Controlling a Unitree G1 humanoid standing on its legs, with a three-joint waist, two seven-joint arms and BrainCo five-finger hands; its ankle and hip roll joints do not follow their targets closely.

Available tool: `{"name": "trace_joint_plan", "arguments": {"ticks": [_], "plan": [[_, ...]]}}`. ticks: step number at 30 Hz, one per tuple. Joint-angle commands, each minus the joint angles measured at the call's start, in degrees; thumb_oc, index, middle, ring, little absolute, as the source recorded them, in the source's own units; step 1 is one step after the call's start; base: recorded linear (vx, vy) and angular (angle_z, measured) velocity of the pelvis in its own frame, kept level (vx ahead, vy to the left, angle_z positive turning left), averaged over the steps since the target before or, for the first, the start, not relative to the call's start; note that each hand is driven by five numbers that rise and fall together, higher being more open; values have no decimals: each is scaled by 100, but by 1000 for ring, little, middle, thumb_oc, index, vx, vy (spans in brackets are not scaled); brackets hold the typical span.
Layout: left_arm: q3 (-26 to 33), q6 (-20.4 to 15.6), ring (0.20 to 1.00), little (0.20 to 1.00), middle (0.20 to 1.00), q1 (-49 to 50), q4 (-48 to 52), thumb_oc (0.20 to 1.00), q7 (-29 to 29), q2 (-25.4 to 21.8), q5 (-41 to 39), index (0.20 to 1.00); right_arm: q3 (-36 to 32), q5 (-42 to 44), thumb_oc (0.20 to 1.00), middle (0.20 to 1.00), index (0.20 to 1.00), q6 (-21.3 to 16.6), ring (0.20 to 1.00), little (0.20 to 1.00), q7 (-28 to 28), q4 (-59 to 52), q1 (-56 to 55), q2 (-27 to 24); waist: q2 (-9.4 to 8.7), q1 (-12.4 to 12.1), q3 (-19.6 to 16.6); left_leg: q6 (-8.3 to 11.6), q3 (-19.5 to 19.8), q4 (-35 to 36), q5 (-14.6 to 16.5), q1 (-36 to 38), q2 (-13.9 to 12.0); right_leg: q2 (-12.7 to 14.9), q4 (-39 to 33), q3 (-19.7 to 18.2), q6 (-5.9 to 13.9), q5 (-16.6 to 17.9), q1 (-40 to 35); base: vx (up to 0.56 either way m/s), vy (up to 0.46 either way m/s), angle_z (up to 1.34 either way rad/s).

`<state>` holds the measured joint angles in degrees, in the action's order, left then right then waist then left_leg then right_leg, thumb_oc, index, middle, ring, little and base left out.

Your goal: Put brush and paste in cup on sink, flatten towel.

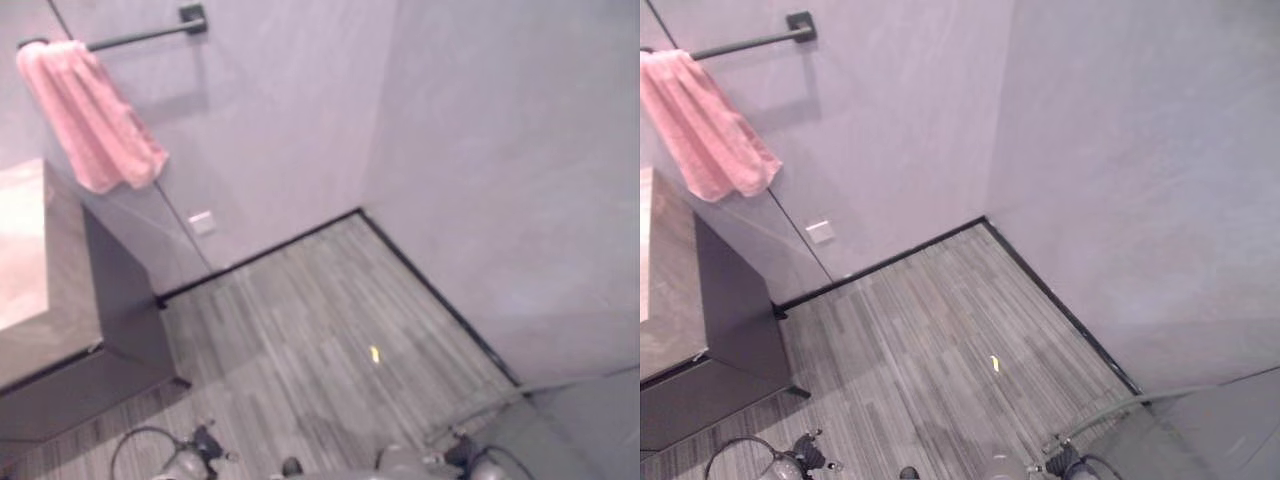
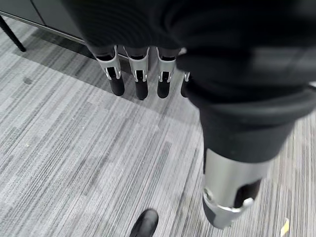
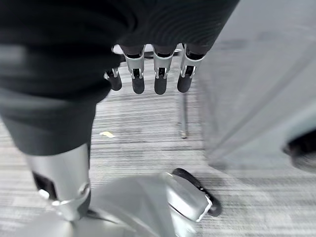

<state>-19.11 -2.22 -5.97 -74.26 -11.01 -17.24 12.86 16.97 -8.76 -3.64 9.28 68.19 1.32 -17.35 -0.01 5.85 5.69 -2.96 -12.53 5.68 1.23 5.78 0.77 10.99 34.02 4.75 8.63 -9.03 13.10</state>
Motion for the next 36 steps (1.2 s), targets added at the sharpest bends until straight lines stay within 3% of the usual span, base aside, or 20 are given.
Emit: {"name": "trace_joint_plan", "arguments": {"ticks": [1, 2, 3, 5, 12, 23, 36], "plan": [[-5, -69, 1000, 1000, 1000, -84, -232, 1000, -16, -25, 123, 1000, 233, 214, 1000, 1000, 1000, -128, 1000, 1000, -6, -63, -90, 91, -48, 45, -31, -99, 50, -68, 268, -243, 361, -1159, -1523, -499, -434, 216, -321, 29, -46, 54], [-5, -69, 1000, 1000, 1000, -84, -232, 1000, -16, -25, 123, 1000, 233, 214, 1000, 1000, 1000, -128, 1000, 1000, -6, -63, -90, 91, -46, 45, -30, -99, 50, -68, 268, -242, 359, -1160, -1529, -499, -434, 219, -325, 4, -93, 55], [-55, -85, 1000, 1000, 1000, -143, -219, 1000, -42, -26, 130, 1000, 311, 175, 1000, 1000, 1000, -122, 1000, 1000, -8, -62, -80, 104, -35, 89, 31, -89, 262, -68, 185, -233, 356, -1309, -1787, -996, -398, 412, -192, -3, -66, 33], [-66, -74, 1000, 1000, 1000, -161, -225, 1000, -66, -33, 112, 1000, 329, 134, 1000, 1000, 1000, -110, 1000, 1000, -14, -40, -120, 129, -111, 60, 2, -74, 328, -69, 216, -178, 337, -1307, -2088, -1002, -375, 379, -394, 84, -167, 45], [37, -90, 1000, 1000, 1000, -113, -195, 1000, -103, 37, -100, 1000, 310, 42, 1000, 1000, 1000, -69, 1000, 1000, -25, 218, -122, 76, -235, -109, -257, 73, 464, -68, 222, -200, 208, -1327, -2777, -705, -499, 347, -902, 96, -192, 26], [63, -97, 1000, 1000, 1000, -149, -281, 1000, -70, 41, -202, 1000, 137, 267, 1000, 1000, 1000, -138, 1000, 1000, -16, 287, -64, -92, -428, -88, -345, 349, 723, -68, 83, -227, 7, -1323, -3272, -69, -677, 361, -1302, 45, -170, 26], [-53, -136, 1000, 1000, 1000, -68, -232, 1000, -19, 123, -102, 1000, -22, 349, 1000, 1000, 1000, -108, 1000, 1000, -37, 370, 16, -106, -85, -98, -282, -21, 645, -455, 490, -286, 291, -1128, -2654, -404, -469, 262, -1085, 39, 152, -6]]}}
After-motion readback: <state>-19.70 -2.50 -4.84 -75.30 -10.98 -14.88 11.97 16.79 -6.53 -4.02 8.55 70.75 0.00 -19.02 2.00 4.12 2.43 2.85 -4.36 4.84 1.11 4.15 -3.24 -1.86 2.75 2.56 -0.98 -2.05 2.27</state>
